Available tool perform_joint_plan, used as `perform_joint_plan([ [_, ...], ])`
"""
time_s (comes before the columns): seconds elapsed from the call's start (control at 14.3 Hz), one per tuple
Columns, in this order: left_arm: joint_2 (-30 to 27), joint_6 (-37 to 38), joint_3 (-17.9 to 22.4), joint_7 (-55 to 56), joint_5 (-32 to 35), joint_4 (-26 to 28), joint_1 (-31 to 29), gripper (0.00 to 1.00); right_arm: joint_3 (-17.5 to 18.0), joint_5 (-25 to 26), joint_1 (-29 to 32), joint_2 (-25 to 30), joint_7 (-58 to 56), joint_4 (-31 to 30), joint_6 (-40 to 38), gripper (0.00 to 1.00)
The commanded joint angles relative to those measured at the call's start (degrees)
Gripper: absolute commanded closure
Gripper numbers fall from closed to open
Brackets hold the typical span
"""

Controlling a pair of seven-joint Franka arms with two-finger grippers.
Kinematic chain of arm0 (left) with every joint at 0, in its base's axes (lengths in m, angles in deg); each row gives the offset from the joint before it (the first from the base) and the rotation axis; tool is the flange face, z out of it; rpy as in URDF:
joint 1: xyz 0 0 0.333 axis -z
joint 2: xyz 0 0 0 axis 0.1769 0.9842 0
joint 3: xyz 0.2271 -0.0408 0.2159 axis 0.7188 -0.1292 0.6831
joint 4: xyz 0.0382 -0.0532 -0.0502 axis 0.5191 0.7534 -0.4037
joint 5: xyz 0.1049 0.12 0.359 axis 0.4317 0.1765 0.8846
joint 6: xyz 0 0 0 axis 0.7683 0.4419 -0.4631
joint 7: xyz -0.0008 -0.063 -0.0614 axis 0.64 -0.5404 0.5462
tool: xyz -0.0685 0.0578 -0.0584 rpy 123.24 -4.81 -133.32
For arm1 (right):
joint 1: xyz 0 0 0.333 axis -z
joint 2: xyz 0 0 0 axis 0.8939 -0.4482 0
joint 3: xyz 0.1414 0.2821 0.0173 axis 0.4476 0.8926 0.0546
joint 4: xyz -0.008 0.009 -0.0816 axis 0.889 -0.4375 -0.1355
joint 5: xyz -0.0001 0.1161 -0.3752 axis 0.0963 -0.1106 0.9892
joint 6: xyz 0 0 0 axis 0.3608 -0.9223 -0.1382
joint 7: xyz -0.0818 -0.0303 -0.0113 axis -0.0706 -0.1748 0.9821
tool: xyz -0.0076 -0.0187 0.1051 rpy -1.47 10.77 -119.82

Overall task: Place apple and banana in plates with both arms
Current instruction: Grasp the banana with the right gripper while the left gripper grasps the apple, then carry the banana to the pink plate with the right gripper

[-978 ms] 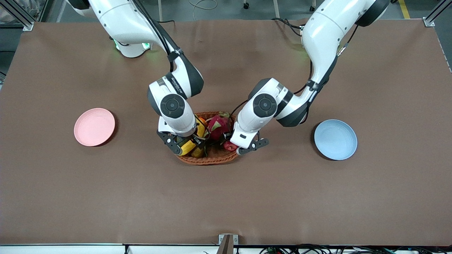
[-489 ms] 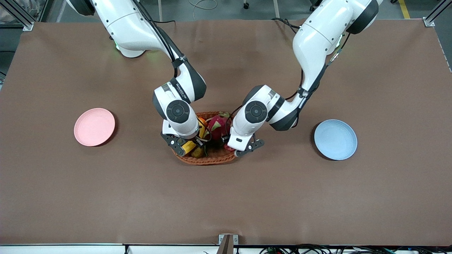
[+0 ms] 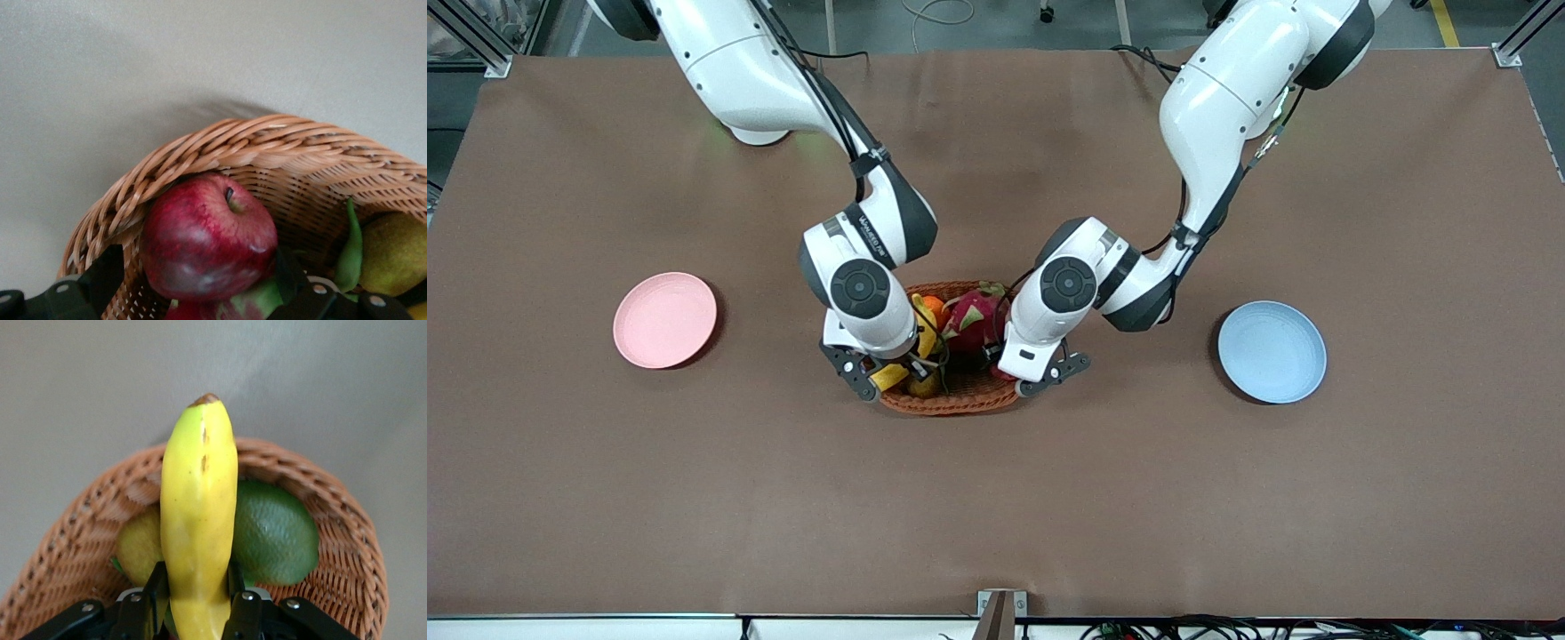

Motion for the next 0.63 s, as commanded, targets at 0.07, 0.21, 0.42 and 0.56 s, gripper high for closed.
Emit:
perform_joint_plan([
  [0.07,1.6,-0.5,0.9,1.6,0.7,-1.6,0.8,0.0,0.6,-6.2,7.4,7.2,-15.1,-0.9,-8.9,0.98],
  [0.21,1.9,-0.5,1.3,1.6,0.8,-1.6,1.2,0.0,0.5,-6.4,12.1,10.2,-25.8,-1.6,-14.5,0.98],
  [0.42,1.4,-0.1,2.2,1.7,0.8,-1.6,2.3,0.31,0.4,-6.2,19.5,15.0,-42.4,-7.6,-16.9,0.98],
  [0.56,0.8,0.3,2.3,1.7,0.8,-1.6,2.3,0.47,0.4,-6.3,25.4,17.7,-54.2,-12.7,-16.6,0.98],
])
